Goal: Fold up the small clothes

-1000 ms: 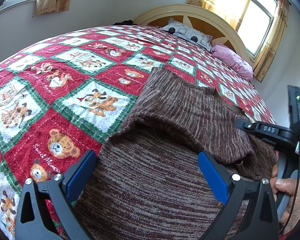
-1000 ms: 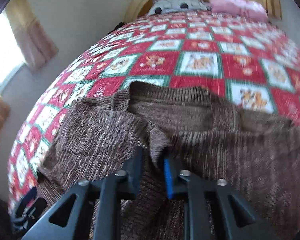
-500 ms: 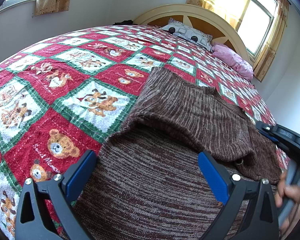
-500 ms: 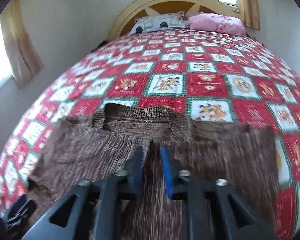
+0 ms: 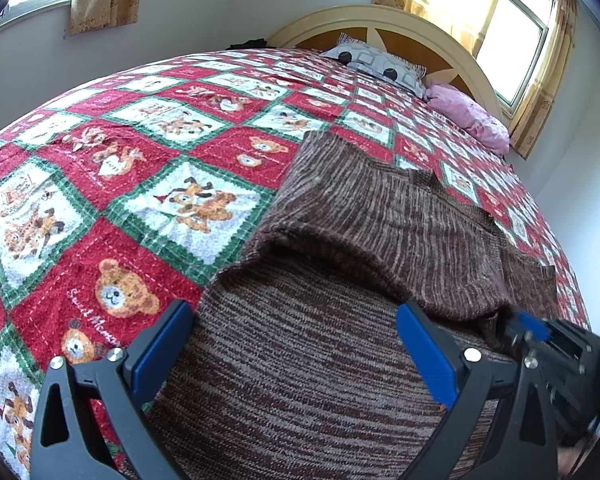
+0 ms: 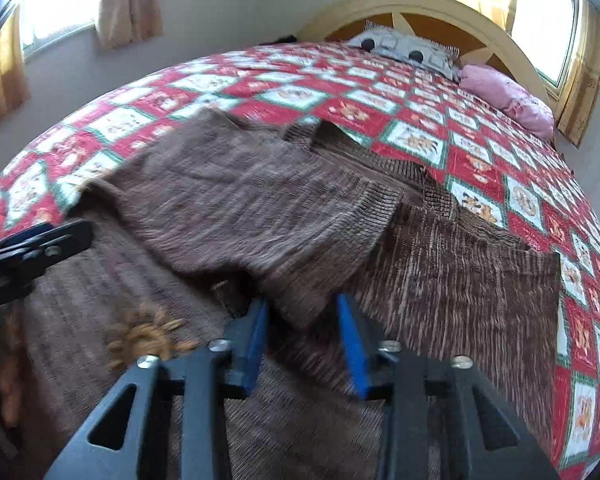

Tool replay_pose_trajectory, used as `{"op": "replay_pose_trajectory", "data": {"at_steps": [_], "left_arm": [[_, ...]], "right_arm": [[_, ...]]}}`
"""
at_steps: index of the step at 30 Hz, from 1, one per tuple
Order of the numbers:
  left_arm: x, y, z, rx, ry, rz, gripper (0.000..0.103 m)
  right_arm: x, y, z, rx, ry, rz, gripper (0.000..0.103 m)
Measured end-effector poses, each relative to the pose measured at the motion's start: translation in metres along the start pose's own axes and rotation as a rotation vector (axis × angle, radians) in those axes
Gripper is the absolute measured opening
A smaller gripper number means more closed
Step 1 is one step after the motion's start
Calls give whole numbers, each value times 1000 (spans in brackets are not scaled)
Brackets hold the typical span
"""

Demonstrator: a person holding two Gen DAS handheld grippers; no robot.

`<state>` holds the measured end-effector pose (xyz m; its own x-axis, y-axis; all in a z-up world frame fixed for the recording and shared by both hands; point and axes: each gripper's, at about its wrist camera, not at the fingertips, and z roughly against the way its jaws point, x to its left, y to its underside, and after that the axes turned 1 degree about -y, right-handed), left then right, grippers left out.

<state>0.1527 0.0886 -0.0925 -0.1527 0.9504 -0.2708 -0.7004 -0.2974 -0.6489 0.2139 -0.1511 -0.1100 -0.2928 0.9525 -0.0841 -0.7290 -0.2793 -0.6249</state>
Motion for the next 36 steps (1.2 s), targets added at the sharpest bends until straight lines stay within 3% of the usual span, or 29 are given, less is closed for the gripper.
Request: {"op": "replay_pose_trajectory", "data": {"at_steps": [2,4,9,12,16,21,22,25,26,30,33,36], "left_arm": [[0,0,0,0,2,1,103],[-1,0,0,0,1,1,103],[-1,0,0,1,-4,-3,103],[-3,0,-1,8,-20,-15,103],[-7,0,-3,20,-50,-36,103],[-13,1,-6,42,-91,-84,103],[-15,2,-6,51,-94,-109,103],[-15,7,4,73,-25,-181,103],[-13,9,9,77,-5,-199,103],[9,29,50,99,114,-282,103],[27,51,88,83,136,-362,103],[45,72,118,92,170,-396,103]], "right_arm": [[-2,-5,14,-75,77,29,6],[0,-4,21,-86,104,63,6],[19,20,0,14,147,229,7],[24,17,8,27,158,241,8],[0,21,36,38,96,53,10],[-31,46,108,-73,-68,-186,11],[-38,58,128,-93,-90,-231,16],[-47,90,168,-122,-107,-293,56],[-51,103,184,-135,-100,-312,62],[-66,156,231,-112,-60,-344,62],[-67,196,247,-75,-1,-341,62],[-66,231,254,-19,-26,-389,62]]}}
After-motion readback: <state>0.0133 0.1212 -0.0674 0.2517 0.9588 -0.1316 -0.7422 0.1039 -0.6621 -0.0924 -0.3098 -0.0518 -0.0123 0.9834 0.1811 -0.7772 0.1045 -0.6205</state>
